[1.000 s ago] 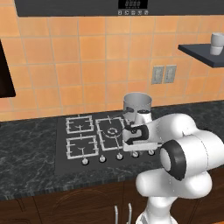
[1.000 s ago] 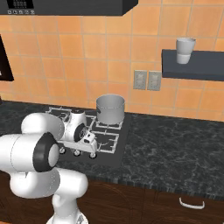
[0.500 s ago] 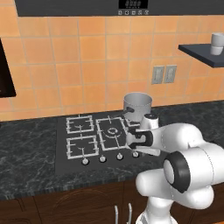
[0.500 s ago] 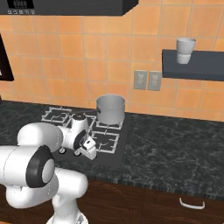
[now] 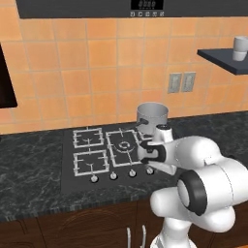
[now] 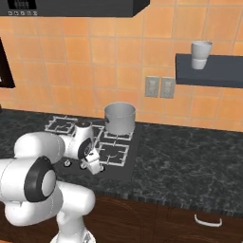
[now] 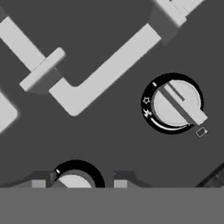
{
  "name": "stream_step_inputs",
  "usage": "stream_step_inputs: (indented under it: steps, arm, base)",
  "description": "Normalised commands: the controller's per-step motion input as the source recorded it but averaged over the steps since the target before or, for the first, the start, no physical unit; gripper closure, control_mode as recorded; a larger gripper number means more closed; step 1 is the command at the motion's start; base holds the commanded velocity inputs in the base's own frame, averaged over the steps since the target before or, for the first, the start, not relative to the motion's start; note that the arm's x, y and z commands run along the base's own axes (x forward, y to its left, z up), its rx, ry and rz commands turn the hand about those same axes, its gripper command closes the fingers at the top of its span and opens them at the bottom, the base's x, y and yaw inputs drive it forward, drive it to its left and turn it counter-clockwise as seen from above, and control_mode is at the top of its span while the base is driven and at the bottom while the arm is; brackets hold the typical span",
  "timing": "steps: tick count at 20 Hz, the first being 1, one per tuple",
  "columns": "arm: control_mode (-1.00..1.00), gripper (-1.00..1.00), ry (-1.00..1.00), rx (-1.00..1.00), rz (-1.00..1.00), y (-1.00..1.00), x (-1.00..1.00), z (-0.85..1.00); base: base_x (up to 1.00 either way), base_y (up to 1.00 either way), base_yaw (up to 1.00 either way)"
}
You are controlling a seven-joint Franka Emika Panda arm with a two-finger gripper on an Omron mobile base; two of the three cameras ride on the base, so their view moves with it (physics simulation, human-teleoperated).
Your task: Turn off the rear right burner of the stove.
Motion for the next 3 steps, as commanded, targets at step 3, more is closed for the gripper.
stream_step_inputs:
  steps: [3]
  arm:
    - [-1.00, 1.00, 0.00, 0.00, 0.00, 0.00, 0.00, 0.00]
  base:
    - [0.00, 0.00, 0.00]
